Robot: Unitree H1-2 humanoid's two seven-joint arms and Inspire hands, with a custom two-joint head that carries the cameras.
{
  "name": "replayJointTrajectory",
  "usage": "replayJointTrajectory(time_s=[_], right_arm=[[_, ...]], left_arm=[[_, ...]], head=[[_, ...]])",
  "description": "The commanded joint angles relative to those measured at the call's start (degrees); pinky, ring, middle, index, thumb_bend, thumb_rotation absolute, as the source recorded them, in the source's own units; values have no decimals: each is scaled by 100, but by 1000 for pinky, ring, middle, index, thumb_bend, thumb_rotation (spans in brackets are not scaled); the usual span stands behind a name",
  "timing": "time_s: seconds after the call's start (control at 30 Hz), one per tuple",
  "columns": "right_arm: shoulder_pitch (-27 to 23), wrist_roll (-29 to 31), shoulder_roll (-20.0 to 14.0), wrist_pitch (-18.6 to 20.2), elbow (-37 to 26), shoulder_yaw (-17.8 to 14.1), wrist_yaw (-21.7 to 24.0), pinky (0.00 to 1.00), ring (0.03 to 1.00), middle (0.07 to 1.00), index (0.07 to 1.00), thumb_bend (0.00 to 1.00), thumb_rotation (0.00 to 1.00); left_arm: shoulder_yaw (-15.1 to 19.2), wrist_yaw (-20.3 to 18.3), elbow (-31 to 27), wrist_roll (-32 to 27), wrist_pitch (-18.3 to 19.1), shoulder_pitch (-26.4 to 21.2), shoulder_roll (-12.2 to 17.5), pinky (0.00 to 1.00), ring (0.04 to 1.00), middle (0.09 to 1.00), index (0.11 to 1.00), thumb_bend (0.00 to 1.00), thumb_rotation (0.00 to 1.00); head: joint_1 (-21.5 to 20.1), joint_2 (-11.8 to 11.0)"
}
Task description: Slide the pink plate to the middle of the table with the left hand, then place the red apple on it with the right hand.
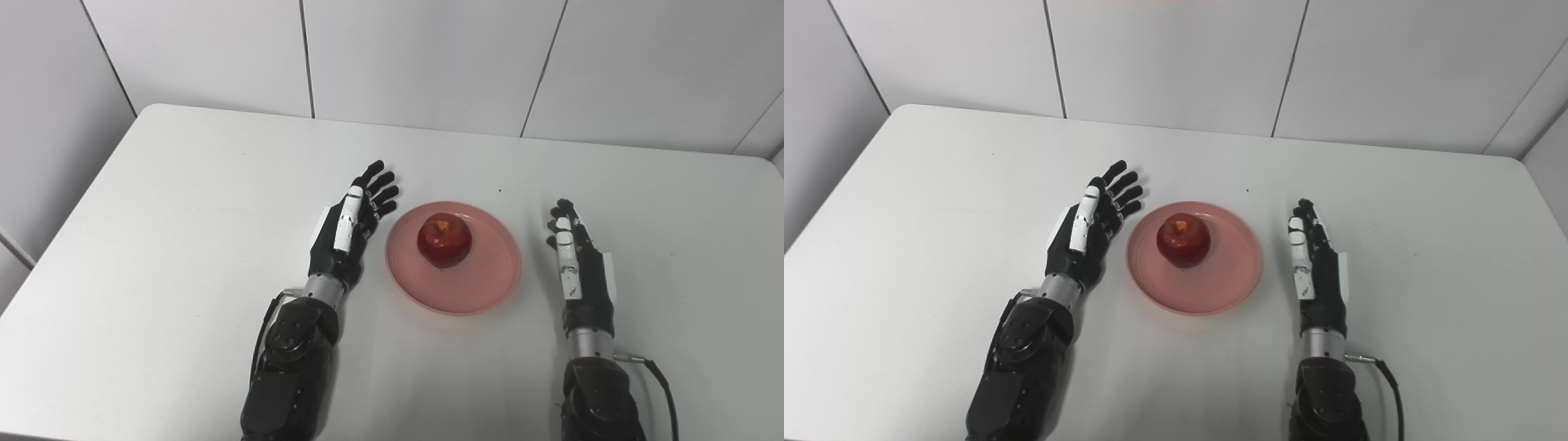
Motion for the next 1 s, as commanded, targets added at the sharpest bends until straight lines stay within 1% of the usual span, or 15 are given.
replayJointTrajectory(time_s=[0.0, 0.1, 0.13, 0.27, 0.4, 0.53, 0.77, 0.9, 0.97], right_arm=[[-153, 4, 27, -181, -87, -12, -16, 879, 888, 896, 903, 279, 1000], [-151, 8, 31, -178, -109, -4, -15, 865, 882, 895, 906, 228, 1000], [-152, 9, 33, -195, -106, -4, -19, 862, 880, 893, 904, 220, 985], [-152, 7, 26, -202, -112, 3, -12, 866, 881, 891, 902, 208, 938], [-142, 8, 14, -175, -130, 8, 3, 870, 885, 894, 903, 211, 923], [-140, 2, 3, -174, -131, 10, 9, 869, 887, 897, 905, 213, 888], [-136, 2, 2, -160, -136, 10, 12, 870, 885, 894, 905, 221, 888], [-133, 2, -14, -220, -113, 23, 27, 875, 887, 898, 909, 215, 898], [-133, -8, -25, -249, -92, 30, 29, 874, 888, 897, 907, 230, 904]], left_arm=[[57, 79, 180, -16, 236, 204, 72, 872, 874, 891, 880, 353, 1000], [63, 92, 151, -9, 277, 209, 65, 870, 872, 889, 879, 355, 1000], [63, 93, 145, -5, 286, 211, 65, 870, 873, 889, 879, 356, 1000], [65, 73, 140, -19, 282, 215, 61, 876, 874, 891, 880, 355, 1000], [67, 84, 119, -19, 292, 224, 44, 875, 873, 891, 879, 351, 1000], [58, 85, 119, -1, 270, 231, 40, 876, 874, 891, 878, 352, 1000], [61, 107, 159, 19, 233, 230, 27, 871, 870, 887, 876, 354, 1000], [54, 96, 162, 26, 217, 238, 32, 873, 873, 889, 878, 353, 1000], [52, 86, 175, 35, 204, 238, 41, 874, 873, 890, 878, 356, 1000]], head=[[3, -1], [2, -3], [0, -4], [5, -5], [8, -12], [14, -12], [17, -45], [13, -51], [-1, -61]])
